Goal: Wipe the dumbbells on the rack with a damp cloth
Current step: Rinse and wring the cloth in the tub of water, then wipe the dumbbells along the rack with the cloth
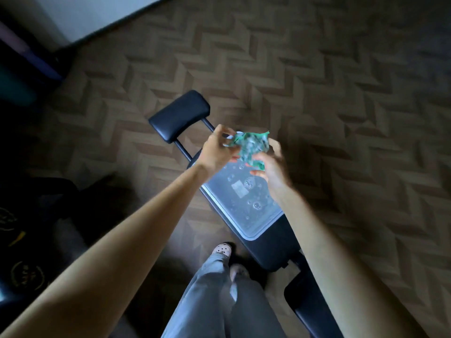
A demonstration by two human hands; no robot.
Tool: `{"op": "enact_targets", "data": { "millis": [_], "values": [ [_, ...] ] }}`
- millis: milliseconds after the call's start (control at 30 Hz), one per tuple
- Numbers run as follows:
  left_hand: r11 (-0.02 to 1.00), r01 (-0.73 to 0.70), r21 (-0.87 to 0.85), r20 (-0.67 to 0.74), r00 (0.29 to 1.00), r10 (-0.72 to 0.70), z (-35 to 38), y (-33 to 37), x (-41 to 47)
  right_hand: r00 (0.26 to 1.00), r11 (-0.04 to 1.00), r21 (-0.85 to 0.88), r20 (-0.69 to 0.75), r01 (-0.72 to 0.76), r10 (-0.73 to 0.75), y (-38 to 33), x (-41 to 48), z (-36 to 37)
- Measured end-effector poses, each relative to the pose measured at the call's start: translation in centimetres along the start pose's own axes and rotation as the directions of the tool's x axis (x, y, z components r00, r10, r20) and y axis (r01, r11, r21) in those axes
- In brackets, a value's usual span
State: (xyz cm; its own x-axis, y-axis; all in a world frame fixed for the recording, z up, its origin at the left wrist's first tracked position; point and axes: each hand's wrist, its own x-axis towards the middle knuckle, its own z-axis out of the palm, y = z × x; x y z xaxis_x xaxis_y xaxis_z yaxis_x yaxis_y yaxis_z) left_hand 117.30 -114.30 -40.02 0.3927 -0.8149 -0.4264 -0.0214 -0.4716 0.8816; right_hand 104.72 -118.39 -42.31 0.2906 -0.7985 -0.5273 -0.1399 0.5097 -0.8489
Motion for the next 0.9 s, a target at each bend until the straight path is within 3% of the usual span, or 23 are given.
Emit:
{"op": "enact_targets", "data": {
  "millis": [167, 333, 433, 500, 633, 800, 900],
  "values": [
    [0.987, -0.158, 0.008, -0.187, 0.97, 0.157, -4.7, 5.5, -6.9, 0.968, 0.994, 0.058, 0.232, 0.088, -0.1, -5.5, -6.0, 2.5],
    [0.983, -0.157, 0.097, -0.509, 0.841, 0.184, -8.5, 8.2, -15.7, 0.869, 0.981, 0.119, 0.455, 0.155, -0.192, -8.7, -13.1, 5.9],
    [0.987, -0.142, 0.075, -0.697, 0.7, 0.154, -11.7, 6.8, -23.2, 0.746, 0.989, 0.086, 0.649, 0.119, -0.146, -8.3, -18.2, 9.3],
    [0.99, -0.137, 0.043, -0.762, 0.637, 0.121, -13.1, 6.4, -26.8, 0.707, 0.985, 0.002, 0.696, 0.17, -0.124, -8.0, -20.3, 11.3],
    [0.993, -0.113, -0.038, -0.907, 0.422, 0.013, -15.9, 3.0, -38.2, 0.586, 0.963, -0.073, 0.805, 0.26, -0.097, -5.8, -28.7, 16.3],
    [0.993, 0.028, -0.115, -0.967, 0.228, -0.118, -16.2, -1.7, -52.2, 0.366, 0.904, -0.012, 0.916, 0.428, -0.162, -0.6, -40.6, 20.7],
    [0.957, 0.101, -0.272, -0.942, 0.174, -0.286, -14.7, -4.5, -59.8, 0.203, 0.844, -0.009, 0.972, 0.536, -0.118, 3.4, -47.4, 21.5]
  ]
}}
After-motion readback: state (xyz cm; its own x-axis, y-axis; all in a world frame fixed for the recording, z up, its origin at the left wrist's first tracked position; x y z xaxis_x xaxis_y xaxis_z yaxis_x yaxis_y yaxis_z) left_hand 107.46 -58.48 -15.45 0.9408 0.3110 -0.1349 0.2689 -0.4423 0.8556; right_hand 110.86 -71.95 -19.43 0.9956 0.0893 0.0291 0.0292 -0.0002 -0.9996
